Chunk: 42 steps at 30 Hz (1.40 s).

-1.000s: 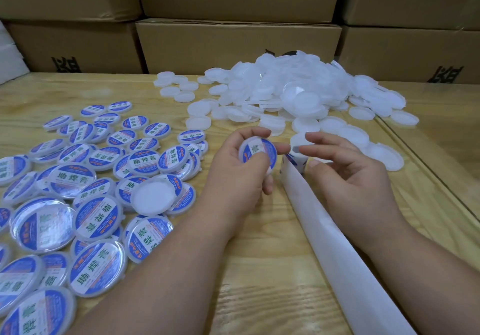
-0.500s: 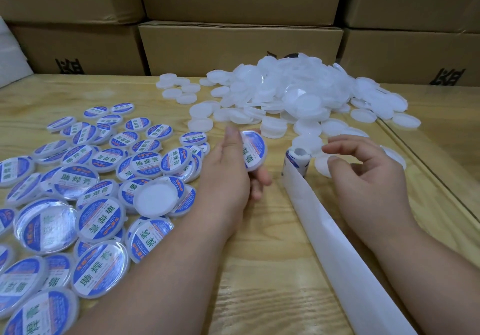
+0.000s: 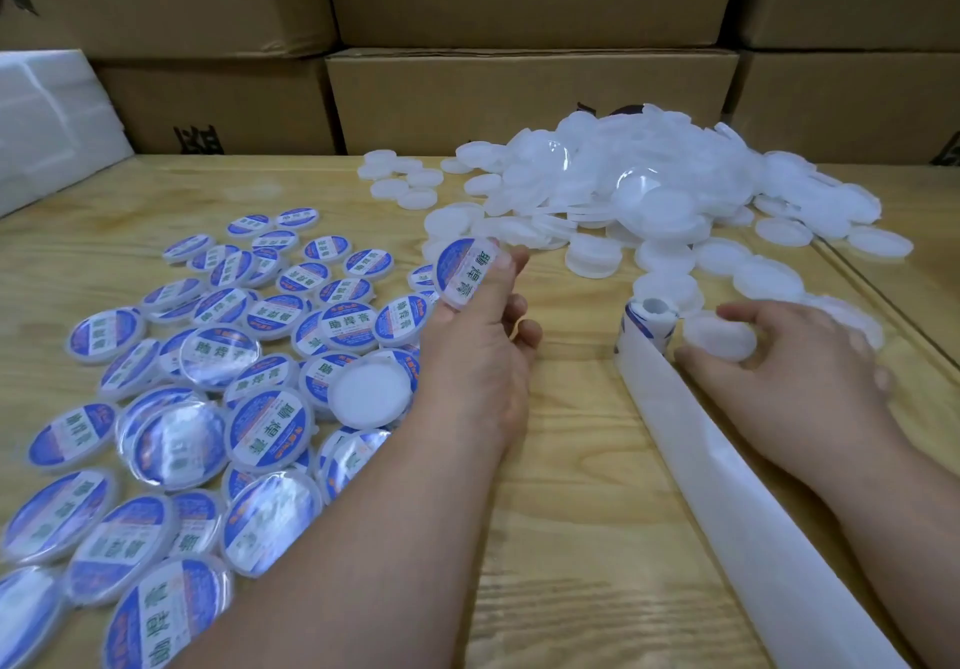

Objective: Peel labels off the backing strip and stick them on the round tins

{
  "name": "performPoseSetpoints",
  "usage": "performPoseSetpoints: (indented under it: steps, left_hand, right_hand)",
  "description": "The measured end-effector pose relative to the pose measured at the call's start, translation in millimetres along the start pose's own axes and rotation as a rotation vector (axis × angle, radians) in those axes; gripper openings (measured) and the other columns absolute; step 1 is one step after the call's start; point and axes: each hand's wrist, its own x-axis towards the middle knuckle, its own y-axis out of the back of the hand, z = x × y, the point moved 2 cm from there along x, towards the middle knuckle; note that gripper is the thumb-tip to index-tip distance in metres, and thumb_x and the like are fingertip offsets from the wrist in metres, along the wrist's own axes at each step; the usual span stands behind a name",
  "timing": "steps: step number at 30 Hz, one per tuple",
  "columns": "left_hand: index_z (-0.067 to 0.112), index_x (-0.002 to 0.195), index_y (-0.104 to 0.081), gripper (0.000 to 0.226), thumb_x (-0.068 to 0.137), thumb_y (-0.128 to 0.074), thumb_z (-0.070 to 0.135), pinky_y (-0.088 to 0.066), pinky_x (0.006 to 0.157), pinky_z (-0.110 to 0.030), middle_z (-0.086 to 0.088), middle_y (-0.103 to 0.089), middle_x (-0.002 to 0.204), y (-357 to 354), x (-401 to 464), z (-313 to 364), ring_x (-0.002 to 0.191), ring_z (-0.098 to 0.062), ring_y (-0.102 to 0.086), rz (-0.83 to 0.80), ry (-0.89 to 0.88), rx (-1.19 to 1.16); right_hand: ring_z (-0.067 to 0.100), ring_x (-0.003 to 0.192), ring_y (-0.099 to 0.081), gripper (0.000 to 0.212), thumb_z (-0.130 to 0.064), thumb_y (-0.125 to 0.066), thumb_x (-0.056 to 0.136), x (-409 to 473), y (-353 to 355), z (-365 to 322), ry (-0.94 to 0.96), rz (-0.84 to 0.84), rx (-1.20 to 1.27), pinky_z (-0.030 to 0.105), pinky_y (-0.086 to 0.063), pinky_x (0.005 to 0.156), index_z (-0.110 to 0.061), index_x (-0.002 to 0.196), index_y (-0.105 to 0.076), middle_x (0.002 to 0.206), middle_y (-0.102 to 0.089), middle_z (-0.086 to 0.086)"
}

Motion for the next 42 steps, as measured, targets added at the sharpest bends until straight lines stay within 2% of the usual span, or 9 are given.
performPoseSetpoints:
  steps: [8,13,20,25,28,30,33,37,42]
  left_hand:
    - [0.013,0.119,-0.069,0.029,0.094,-0.062,0.0,-0.041,0.057,-0.018,0.008,-0.067,0.097,9,6,9,0.064,-0.003,-0.049,0.111,-0.008,-0.157]
    - [0.027,0.112,-0.065,0.015,0.1,-0.062,0.035,-0.044,0.057,-0.018,0.015,-0.077,0.104,9,4,14,0.065,-0.002,-0.065,0.106,-0.033,-0.191]
    - [0.024,0.11,-0.067,0.059,0.102,-0.026,0.067,-0.043,0.055,-0.022,0.006,-0.079,0.102,12,6,11,0.055,-0.007,-0.061,0.099,-0.02,-0.069]
    - [0.024,0.096,-0.068,0.038,0.107,-0.039,0.045,-0.04,0.055,-0.022,0.001,-0.076,0.081,2,-4,5,0.053,-0.009,-0.053,-0.036,-0.159,0.274]
    - [0.03,0.096,-0.068,0.013,0.098,-0.056,0.029,-0.045,0.062,-0.015,0.007,-0.076,0.086,-6,-17,-6,0.065,-0.006,-0.056,-0.221,-0.318,0.571]
    - [0.036,0.098,-0.07,0.014,0.093,-0.064,0.023,-0.045,0.067,-0.011,0.012,-0.075,0.099,-9,-21,-14,0.075,-0.003,-0.057,-0.319,-0.357,0.716]
    - [0.037,0.117,-0.068,0.027,0.096,-0.068,0.021,-0.04,0.071,-0.006,0.018,-0.066,0.114,-10,-23,-17,0.082,0.004,-0.055,-0.373,-0.403,0.902]
    - [0.032,0.135,-0.061,0.039,0.097,-0.067,0.022,-0.041,0.076,-0.006,0.018,-0.065,0.124,-12,-20,-16,0.083,0.006,-0.056,-0.381,-0.415,0.923]
    - [0.039,0.124,-0.068,0.032,0.094,-0.07,0.03,-0.042,0.07,-0.006,0.029,-0.07,0.11,-13,-22,-18,0.08,-0.002,-0.057,-0.417,-0.428,0.953]
  right_hand:
    - [0.027,0.121,-0.056,0.02,-0.038,-0.07,0.08,-2,2,-2,0.011,0.018,0.186,0.055,-0.041,0.106,-0.036,0.1,-0.067,0.108,-0.067,-0.007]
    - [0.025,0.12,-0.056,0.014,-0.038,-0.068,0.081,-3,2,-2,0.04,0.011,0.203,0.053,-0.045,0.103,-0.04,0.096,-0.068,0.117,-0.064,-0.003]
    - [0.031,0.122,-0.049,0.011,-0.041,-0.066,0.088,-1,0,-3,0.086,-0.004,0.081,0.051,-0.042,0.102,-0.044,0.077,-0.064,0.121,-0.061,0.001]
    - [0.028,0.11,-0.056,0.013,-0.035,-0.056,0.096,9,-7,6,0.144,0.079,0.158,0.045,-0.046,0.091,-0.03,0.091,-0.066,0.11,-0.064,0.004]
    - [-0.003,0.082,-0.056,0.015,-0.033,-0.047,0.103,8,-5,5,0.146,0.182,0.381,0.026,-0.036,0.065,-0.024,0.101,-0.059,0.091,-0.061,-0.013]
    - [-0.018,0.081,-0.055,0.014,-0.038,-0.041,0.106,1,-2,1,0.179,0.22,0.571,0.02,-0.035,0.066,-0.033,0.1,-0.054,0.091,-0.061,-0.016]
    - [-0.005,0.088,-0.062,0.017,-0.043,-0.039,0.104,-7,-1,-4,0.294,0.233,0.759,0.023,-0.047,0.072,-0.047,0.093,-0.051,0.096,-0.066,-0.011]
    - [0.003,0.078,-0.055,0.022,-0.041,-0.041,0.1,-11,-2,-11,0.411,0.16,0.808,0.018,-0.047,0.069,-0.055,0.088,-0.052,0.086,-0.06,-0.028]
    - [-0.006,0.082,-0.057,0.019,-0.019,-0.041,0.105,-16,-3,-17,0.613,0.026,0.874,0.007,-0.044,0.075,-0.027,0.094,-0.055,0.088,-0.063,-0.024]
